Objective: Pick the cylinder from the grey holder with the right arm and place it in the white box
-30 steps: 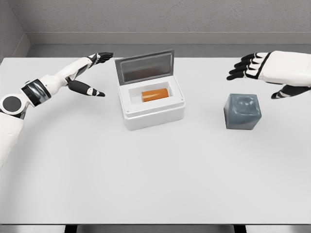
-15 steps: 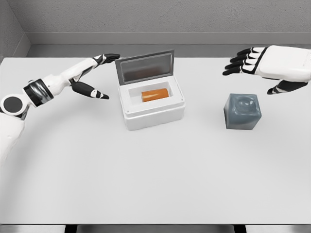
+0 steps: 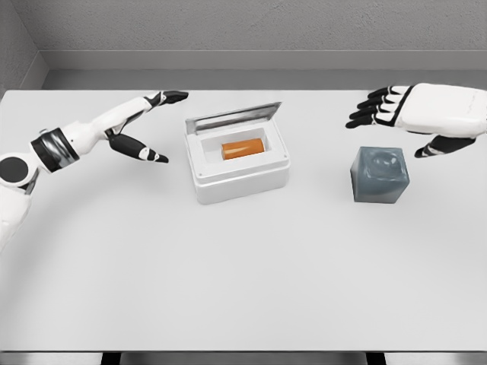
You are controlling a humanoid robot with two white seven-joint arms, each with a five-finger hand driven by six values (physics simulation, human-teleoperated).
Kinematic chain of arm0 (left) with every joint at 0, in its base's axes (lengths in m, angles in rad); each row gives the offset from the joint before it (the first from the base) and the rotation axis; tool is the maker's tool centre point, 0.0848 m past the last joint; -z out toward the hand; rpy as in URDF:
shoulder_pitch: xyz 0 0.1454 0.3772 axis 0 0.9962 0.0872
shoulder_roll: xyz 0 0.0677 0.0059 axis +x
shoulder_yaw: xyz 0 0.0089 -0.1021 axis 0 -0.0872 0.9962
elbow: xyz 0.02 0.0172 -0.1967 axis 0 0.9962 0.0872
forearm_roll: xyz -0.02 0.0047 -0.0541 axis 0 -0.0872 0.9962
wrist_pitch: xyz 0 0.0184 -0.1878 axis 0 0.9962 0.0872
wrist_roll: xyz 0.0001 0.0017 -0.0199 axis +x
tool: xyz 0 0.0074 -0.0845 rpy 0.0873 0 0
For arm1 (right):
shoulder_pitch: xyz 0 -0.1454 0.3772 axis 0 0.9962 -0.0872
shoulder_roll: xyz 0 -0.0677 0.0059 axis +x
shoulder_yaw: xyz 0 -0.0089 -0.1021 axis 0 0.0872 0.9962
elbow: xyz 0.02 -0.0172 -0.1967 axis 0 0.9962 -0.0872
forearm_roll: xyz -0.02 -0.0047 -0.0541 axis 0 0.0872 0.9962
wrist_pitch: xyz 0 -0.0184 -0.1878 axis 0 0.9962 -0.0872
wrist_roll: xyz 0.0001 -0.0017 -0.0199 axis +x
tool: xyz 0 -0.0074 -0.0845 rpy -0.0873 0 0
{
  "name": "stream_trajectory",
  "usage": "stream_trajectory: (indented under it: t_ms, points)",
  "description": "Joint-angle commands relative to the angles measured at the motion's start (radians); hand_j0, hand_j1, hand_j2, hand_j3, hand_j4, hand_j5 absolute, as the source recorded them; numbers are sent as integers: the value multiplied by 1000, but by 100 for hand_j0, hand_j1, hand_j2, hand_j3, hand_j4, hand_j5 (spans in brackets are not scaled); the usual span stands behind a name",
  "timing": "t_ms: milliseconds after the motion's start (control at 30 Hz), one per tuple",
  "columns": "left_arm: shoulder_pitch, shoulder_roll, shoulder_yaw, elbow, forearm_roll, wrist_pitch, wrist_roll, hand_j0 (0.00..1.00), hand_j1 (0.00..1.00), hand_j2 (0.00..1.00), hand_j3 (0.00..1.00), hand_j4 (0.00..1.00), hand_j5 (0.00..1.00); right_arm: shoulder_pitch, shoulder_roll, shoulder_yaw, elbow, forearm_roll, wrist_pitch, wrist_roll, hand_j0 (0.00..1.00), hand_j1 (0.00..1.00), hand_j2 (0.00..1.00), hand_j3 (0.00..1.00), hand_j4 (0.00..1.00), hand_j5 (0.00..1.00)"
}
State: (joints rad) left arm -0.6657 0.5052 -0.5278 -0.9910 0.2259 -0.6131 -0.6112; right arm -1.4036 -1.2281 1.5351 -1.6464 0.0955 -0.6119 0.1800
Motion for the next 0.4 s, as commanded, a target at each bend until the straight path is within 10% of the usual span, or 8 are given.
stream_trajectory:
  t_ms: [0, 367]
  points:
    - [0, 3, 5, -12, 10, 2, 0, 100, 100, 100, 100, 100, 100, 0, 7, -1, 0, -7, 1, -1, 100, 100, 100, 100, 100, 100]
    - [0, 50, 84, 193, 33, 2, 0, 100, 100, 100, 100, 100, 100, 11, 1, -3, 0, -5, 1, 1, 100, 100, 100, 100, 100, 100]
